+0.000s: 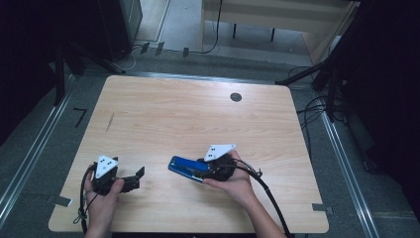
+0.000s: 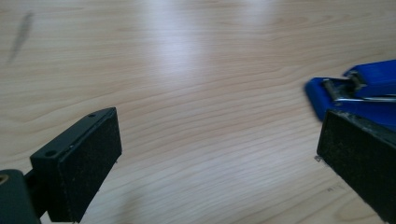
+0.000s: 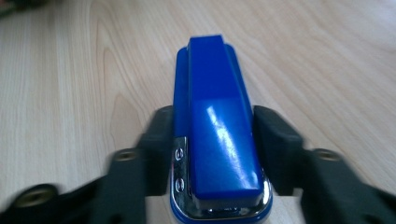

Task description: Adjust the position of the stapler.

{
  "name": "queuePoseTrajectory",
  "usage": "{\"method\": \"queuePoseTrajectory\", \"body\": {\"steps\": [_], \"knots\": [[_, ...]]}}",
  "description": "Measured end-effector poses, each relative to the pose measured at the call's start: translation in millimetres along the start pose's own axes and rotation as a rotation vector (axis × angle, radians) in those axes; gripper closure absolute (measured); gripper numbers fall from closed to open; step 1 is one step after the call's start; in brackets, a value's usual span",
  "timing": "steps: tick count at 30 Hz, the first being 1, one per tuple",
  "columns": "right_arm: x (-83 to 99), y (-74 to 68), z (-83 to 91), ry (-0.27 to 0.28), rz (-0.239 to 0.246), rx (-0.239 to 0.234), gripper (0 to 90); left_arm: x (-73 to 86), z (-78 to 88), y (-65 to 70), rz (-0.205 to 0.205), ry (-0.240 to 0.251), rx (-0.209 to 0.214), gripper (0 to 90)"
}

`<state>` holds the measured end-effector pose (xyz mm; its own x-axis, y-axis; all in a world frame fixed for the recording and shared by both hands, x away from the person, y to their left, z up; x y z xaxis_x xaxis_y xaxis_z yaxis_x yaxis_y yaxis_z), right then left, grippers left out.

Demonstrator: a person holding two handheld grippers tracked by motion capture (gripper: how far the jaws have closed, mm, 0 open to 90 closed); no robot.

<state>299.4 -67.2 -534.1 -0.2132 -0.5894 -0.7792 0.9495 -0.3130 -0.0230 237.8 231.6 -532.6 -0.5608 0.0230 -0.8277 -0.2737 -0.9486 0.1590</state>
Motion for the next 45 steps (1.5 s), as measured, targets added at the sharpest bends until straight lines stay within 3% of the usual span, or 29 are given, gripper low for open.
{"method": "queuePoseTrajectory", "body": {"steps": [3,7,9,13,14,18,21,25,31,34,39,41,45], "knots": [[-2.0,-1.9,10.6,0.033,-0.017,0.033,45.3,-2.3,-3.7,16.3,-0.045,0.006,0.015,1.8],[-1.1,-4.9,27.6,0.077,-0.053,0.068,44.1,-2.6,-6.7,31.7,-0.066,0.011,0.044,16.7],[0.8,-7.5,36.6,0.099,-0.059,0.084,45.4,-1.7,-8.7,38.3,-0.075,0.019,0.039,27.7],[9.7,-12.6,56.0,0.129,-0.062,0.114,48.9,-3.0,-12.7,50.5,-0.053,0.029,0.074,52.0],[9.7,-12.6,56.0,0.129,-0.062,0.114,48.9,-3.5,-15.0,54.2,-0.051,0.027,0.086,52.0],[21.9,-13.5,69.2,0.165,-0.083,0.126,58.5,-3.7,-24.8,71.1,-0.066,0.013,0.128,67.3],[31.9,-13.0,76.7,0.184,-0.119,0.125,66.3,-4.6,-31.4,77.9,-0.066,-0.025,0.193,78.1],[49.4,-7.8,74.2,0.150,-0.171,0.139,69.6,-7.1,-36.2,78.2,-0.056,-0.009,0.211,90.0],[51.5,-5.3,69.0,0.164,-0.183,0.177,69.3,-1.8,-44.8,93.7,-0.145,-0.041,0.239,90.0],[52.0,-6.5,67.4,0.175,-0.209,0.187,74.5,1.9,-47.9,98.3,-0.183,-0.060,0.245,90.0],[56.4,-7.2,59.5,0.154,-0.232,0.206,77.0,-0.2,-48.2,103.1,-0.167,-0.055,0.269,90.0],[56.8,-8.1,56.1,0.155,-0.241,0.197,82.0,0.0,-49.0,105.2,-0.172,-0.053,0.283,90.0],[56.4,-9.6,54.6,0.147,-0.236,0.187,86.3,5.3,-52.5,109.6,-0.216,-0.087,0.276,90.0]]}}
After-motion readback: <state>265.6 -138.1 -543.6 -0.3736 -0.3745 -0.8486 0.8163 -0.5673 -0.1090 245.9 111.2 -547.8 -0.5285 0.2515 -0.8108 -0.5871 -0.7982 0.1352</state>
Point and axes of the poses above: each handheld gripper's, and its own axes: z roughly backward along the jaws, x roughly out of its underside, y roughly to its right, the point moved 3 cm from there along -z, roughly forward along the jaws, and after that the axes turned 5 degrees about z, right-handed, at the moved point
